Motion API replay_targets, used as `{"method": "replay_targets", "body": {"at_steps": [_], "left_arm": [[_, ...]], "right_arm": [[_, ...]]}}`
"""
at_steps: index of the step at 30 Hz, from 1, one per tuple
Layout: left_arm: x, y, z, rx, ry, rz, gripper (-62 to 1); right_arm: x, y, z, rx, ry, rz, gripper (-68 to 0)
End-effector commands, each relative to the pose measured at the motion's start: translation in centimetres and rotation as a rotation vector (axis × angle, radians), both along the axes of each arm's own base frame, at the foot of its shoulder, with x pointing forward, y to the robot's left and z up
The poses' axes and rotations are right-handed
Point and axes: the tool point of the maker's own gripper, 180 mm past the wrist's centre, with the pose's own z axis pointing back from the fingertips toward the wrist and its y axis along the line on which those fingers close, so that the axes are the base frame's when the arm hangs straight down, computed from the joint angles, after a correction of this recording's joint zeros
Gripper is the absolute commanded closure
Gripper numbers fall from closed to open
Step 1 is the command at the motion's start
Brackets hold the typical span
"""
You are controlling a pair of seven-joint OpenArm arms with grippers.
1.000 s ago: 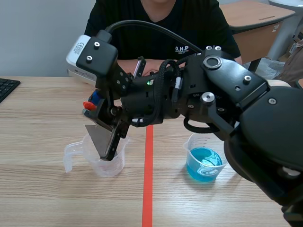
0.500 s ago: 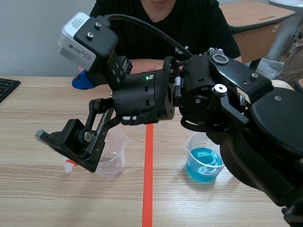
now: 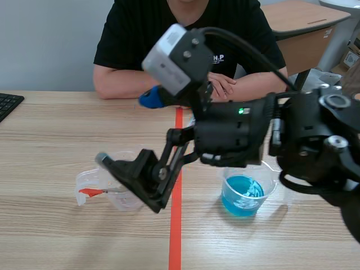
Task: Do the redox reaction experiment.
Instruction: 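Return to the home posture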
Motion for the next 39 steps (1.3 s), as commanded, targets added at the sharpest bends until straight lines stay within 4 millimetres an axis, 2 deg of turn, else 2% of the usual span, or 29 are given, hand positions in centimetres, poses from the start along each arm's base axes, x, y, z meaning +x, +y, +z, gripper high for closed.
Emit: {"method": "replay_targets", "body": {"at_steps": [1, 5, 10, 15, 21, 28, 33, 39], "left_arm": [[0.1, -0.3, 0.3, -0.011, -0.012, -0.001, -62.3], [0.1, -0.3, 0.3, -0.002, -0.012, -0.012, -62.3], [0.1, -0.2, 0.2, 0.028, -0.014, -0.047, -62.3], [0.8, 0.1, 0.7, 0.038, -0.044, -0.090, -62.3], [2.6, 1.7, 1.5, 0.080, -0.098, -0.127, -62.3], [5.9, 3.2, 2.6, 0.146, -0.160, -0.186, -62.3], [8.8, 2.8, 4.7, 0.160, -0.250, -0.239, -62.3], [12.8, 1.9, 7.5, 0.184, -0.366, -0.289, -62.3]], "right_arm": [[0.6, -1.3, 1.8, 0.030, -0.051, -0.040, -67.9], [0.8, -4.3, 2.8, 0.037, -0.091, -0.141, -67.9], [-0.7, -6.8, 2.7, 0.024, -0.084, -0.201, -67.9], [-3.2, -8.4, 1.2, -0.023, -0.011, -0.237, -67.9], [-6.2, -9.6, -0.8, -0.063, 0.104, -0.263, -67.9], [-8.3, -11.0, -1.3, -0.070, 0.169, -0.307, -67.9], [-9.2, -11.8, -1.2, -0.085, 0.184, -0.334, -67.9], [-8.8, -12.4, -0.8, -0.093, 0.162, -0.358, -67.9]]}}
